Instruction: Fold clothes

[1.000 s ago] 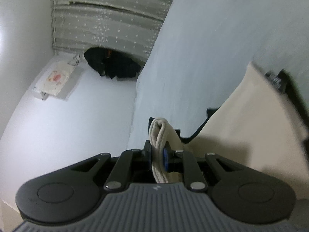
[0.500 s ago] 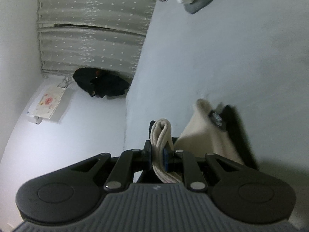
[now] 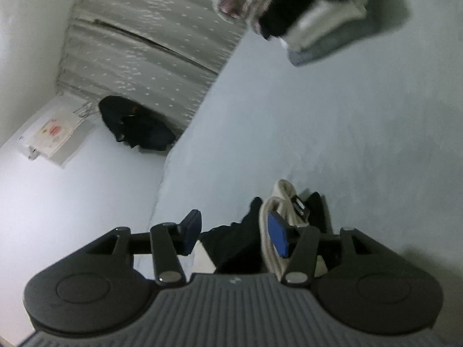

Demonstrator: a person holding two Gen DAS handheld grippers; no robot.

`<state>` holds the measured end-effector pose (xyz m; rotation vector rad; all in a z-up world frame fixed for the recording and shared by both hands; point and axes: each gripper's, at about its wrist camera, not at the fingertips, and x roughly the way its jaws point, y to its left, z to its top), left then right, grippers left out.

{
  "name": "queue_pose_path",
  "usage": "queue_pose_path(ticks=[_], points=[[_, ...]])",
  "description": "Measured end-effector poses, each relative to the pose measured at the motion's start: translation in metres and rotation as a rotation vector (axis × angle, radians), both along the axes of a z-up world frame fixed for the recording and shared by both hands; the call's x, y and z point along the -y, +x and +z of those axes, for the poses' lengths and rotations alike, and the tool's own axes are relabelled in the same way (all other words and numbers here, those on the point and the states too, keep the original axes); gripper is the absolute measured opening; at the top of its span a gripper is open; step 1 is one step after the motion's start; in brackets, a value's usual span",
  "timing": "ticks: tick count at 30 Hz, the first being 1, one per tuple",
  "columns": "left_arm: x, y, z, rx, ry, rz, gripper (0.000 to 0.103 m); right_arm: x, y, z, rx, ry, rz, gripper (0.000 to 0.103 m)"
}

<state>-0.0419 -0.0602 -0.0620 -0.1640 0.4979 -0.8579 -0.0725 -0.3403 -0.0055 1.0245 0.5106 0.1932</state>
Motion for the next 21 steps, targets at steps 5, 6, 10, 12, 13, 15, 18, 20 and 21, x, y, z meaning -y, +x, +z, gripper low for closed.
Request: queue_pose_path(ticks=[5,6,10,12,13,15,18,20,21], points=[[0.002,-0.001,-0.005,-0.011,0.023,-0.008,0.04,-0.011,-0.004,-0.004,-0.001,-0.039,0.052,0.05],[0.004,-0.001,-0.007,-0.014,0.031,-0.01,0.04,-0.014,-0.004,-0.005,-0.005,-0.045,0.067,0.05],[0.01,-0.002,-0.013,-0.018,0.054,-0.017,0.04,-0.027,0.005,-0.015,-0.037,-0.083,0.117,0.043],[0.011,-0.001,-0.014,-0.018,0.059,-0.014,0.04,-0.035,0.013,-0.02,-0.052,-0.118,0.142,0.028],[0.011,-0.002,-0.012,-0.017,0.053,-0.011,0.04,-0.039,0.016,-0.022,-0.056,-0.139,0.14,0.024],[0.009,-0.002,-0.009,-0.013,0.034,-0.008,0.04,-0.038,0.018,-0.018,-0.041,-0.138,0.124,0.019],[0.01,-0.003,-0.007,-0.01,0.025,-0.027,0.04,-0.03,0.015,-0.009,0.001,-0.115,0.104,0.015],[0.016,-0.001,-0.012,-0.025,0.071,-0.053,0.04,-0.027,0.011,-0.006,-0.002,-0.145,0.102,0.015],[0.019,-0.001,-0.015,-0.032,0.099,-0.065,0.04,-0.027,0.014,-0.01,-0.034,-0.171,0.111,0.015]])
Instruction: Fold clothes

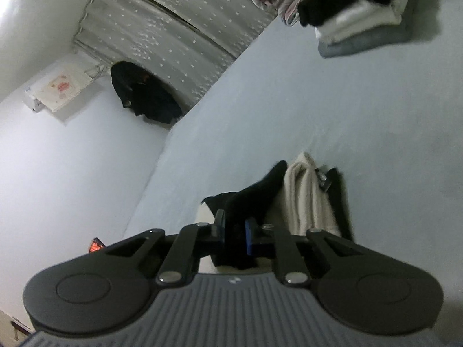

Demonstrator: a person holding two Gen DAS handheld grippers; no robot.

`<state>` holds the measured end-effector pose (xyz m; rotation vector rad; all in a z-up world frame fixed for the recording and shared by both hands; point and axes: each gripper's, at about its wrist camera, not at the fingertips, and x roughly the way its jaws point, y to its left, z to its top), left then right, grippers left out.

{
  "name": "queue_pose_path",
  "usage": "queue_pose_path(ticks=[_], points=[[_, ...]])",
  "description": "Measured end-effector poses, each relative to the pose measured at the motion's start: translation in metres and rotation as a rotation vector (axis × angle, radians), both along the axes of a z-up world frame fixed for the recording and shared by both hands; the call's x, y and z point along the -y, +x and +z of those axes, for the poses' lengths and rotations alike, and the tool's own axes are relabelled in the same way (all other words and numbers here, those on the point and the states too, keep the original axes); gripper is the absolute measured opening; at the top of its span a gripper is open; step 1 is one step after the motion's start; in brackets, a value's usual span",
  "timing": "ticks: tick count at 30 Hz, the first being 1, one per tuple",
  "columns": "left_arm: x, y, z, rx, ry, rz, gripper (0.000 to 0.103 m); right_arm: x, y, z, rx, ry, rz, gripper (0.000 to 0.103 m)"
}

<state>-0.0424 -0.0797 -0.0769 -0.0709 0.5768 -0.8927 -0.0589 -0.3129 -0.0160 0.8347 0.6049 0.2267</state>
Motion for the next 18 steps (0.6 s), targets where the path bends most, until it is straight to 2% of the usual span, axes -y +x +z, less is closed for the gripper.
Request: queue_pose_path(ticks=[2,6,8,13,18], points=[[0.002,-0.001,-0.003,0.013,0.015,-0.003,0.041,-0.002,0.005,-0.01,-0.069,-0.056,0.015,0.017],[-0.002,0.001,0.001,-0.004,-0.008,0.015,0.041,0.014,0.0,-0.014,-0.073,0.025,-0.009,0.027],[-0.005,0.001,0.003,-0.009,-0.022,0.022,0.041,0.022,-0.005,-0.011,-0.063,0.051,-0.025,0.043],[-0.006,0.002,0.004,-0.008,-0.036,0.04,0.041,0.031,-0.019,-0.007,-0.059,0.123,-0.008,0.045],[-0.013,0.006,0.012,0.005,-0.061,0.072,0.042,0.027,-0.022,-0.013,-0.129,0.154,0.034,0.048]])
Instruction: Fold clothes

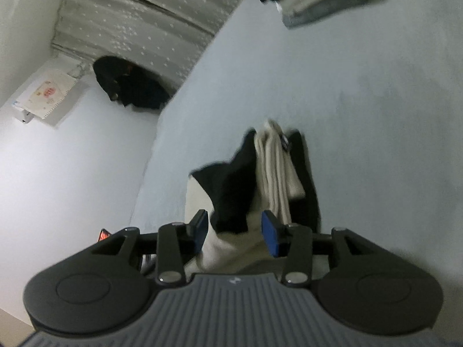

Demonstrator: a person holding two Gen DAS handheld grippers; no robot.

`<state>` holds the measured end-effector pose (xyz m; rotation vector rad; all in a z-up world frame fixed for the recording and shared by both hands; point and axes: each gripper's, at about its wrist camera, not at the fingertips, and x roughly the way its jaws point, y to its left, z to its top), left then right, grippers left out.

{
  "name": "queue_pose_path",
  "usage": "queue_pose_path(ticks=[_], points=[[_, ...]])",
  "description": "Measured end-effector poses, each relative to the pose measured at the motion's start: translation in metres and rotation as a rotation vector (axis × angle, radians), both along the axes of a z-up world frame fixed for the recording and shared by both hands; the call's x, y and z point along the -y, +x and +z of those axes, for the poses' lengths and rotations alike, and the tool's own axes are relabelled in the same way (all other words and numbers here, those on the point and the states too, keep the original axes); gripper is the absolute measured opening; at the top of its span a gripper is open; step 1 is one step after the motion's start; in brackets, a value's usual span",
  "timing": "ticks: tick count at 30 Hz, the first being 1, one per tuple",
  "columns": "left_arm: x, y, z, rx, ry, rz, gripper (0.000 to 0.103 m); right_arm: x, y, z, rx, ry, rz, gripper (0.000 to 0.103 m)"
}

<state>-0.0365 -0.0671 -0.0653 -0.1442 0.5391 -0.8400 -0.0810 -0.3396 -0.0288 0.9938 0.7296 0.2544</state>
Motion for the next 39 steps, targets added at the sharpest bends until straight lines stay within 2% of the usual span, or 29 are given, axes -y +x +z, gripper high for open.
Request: queue_pose_path(ticks=[8,12,15,18,20,24,27,31,34,38,39], points=[[0.0,0.012,-0.006,-0.024,-0.002,0.034,0.042,-0.006,-0.002,-0.003,-0.026,0.038,0.052,0.052],[0.006,0.013,-0.011,-0.029,0.011,0.022,0.042,-0.007,0.007,-0.011,-0.027,0.043,-0.008,0.053],[0.009,0.013,-0.012,-0.035,0.005,0.022,0.042,-0.007,0.013,-0.016,0.002,0.102,-0.065,0.053],[0.011,0.011,-0.013,-0.027,0.01,0.022,0.043,-0.009,0.018,-0.016,0.036,0.082,-0.114,0.052],[0.011,0.009,-0.012,-0.019,0.009,0.021,0.043,-0.011,0.021,-0.016,0.059,0.068,-0.147,0.029],[0.007,0.008,-0.006,-0.006,-0.028,0.007,0.043,-0.015,0.016,0.001,0.106,0.0,-0.15,0.022],[0.01,0.009,-0.008,-0.017,-0.015,-0.014,0.044,-0.014,0.012,0.007,0.126,-0.067,-0.144,0.021],[0.019,0.006,-0.017,-0.021,0.014,-0.039,0.047,-0.013,0.015,-0.008,0.033,-0.143,-0.141,0.02],[0.02,0.004,-0.013,-0.004,0.026,-0.04,0.049,-0.02,0.012,-0.005,0.048,-0.211,-0.12,0.021],[0.011,0.007,-0.003,0.023,-0.003,-0.002,0.049,-0.025,0.007,0.01,0.111,-0.326,-0.136,0.046],[0.008,0.01,-0.001,0.029,-0.013,0.016,0.049,-0.027,0.006,0.014,0.129,-0.363,-0.146,0.047]])
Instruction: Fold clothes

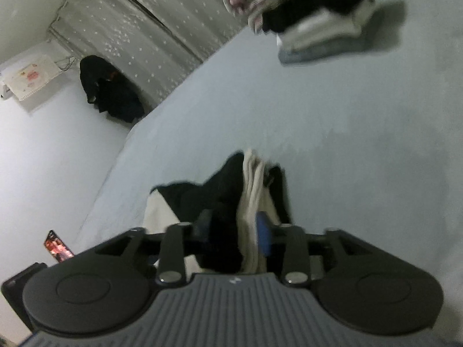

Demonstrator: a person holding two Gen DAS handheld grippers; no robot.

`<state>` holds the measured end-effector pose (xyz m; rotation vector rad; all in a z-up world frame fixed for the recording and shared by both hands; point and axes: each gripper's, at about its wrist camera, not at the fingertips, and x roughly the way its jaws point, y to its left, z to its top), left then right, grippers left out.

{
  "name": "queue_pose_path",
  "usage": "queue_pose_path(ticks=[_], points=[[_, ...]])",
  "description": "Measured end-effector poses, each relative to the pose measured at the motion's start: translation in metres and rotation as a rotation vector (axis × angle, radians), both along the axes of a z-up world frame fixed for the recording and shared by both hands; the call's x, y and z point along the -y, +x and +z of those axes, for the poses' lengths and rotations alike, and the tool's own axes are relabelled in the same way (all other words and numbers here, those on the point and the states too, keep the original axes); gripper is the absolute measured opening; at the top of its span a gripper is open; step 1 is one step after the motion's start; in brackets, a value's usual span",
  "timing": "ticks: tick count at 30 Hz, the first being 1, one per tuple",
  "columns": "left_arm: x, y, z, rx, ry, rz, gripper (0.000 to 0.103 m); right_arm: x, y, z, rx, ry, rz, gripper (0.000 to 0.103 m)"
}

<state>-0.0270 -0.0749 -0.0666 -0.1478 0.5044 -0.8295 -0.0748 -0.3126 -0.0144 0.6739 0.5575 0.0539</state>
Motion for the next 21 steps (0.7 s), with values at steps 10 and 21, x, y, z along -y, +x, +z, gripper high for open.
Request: queue_pose_path(ticks=[10,21], points=[[0.001,0.039,-0.002,0.04,0.002,0.109,0.046,-0.037,0.037,0.016,0.16,-0.331,-0.012,0.047],[0.007,0.073,-0.03,-0.037,0.065,0.132,0.042,-0.058,0.069,-0.032,0.059,-0.589,0.047,0.041]])
